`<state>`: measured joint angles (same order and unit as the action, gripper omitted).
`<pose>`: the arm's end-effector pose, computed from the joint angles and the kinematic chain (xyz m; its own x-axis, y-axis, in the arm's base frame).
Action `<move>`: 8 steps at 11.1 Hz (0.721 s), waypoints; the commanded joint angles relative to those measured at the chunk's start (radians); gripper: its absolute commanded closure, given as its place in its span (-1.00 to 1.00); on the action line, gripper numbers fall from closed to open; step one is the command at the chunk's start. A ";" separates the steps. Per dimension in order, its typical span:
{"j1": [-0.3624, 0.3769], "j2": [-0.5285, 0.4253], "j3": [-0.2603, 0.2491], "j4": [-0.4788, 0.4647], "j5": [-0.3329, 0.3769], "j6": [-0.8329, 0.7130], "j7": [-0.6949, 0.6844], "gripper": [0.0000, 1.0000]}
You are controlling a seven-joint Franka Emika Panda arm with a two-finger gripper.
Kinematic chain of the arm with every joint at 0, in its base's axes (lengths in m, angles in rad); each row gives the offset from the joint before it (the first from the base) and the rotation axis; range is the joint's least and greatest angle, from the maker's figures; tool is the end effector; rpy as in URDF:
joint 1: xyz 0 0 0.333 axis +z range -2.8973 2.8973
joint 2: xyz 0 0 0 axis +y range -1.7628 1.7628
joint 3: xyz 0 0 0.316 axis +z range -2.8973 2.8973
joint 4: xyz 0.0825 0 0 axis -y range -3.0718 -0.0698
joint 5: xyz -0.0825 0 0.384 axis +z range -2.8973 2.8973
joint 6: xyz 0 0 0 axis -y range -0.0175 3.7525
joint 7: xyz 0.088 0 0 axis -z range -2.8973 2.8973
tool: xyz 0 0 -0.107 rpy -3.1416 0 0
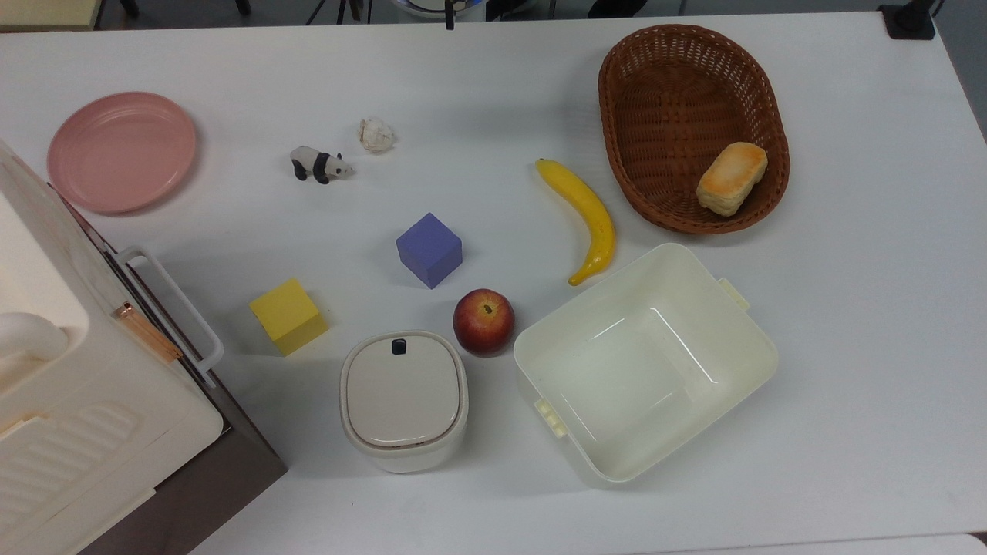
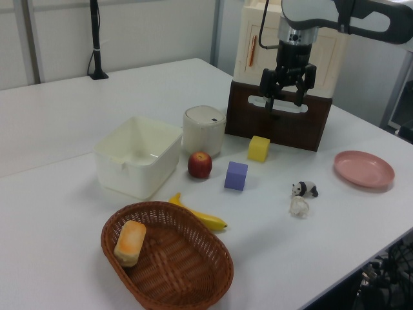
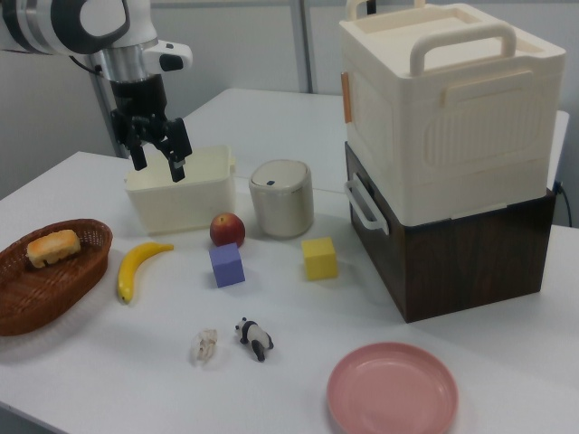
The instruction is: Open the trash can
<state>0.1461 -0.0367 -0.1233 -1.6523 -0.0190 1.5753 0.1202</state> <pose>0.5418 0.0091 0.6064 0.9945 -0.0969 -0.0385 -0.0962 -0.9952 0.0192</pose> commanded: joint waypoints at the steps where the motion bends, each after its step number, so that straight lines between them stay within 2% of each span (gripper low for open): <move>1: 0.024 -0.005 -0.024 0.016 0.017 -0.034 -0.025 -1.00; 4: 0.027 -0.029 -0.021 -0.021 0.017 -0.018 -0.056 -1.00; 8: 0.029 -0.026 -0.018 -0.021 0.017 -0.020 -0.048 -1.00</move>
<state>0.1497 -0.0404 -0.1232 -1.6550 -0.0180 1.5753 0.0864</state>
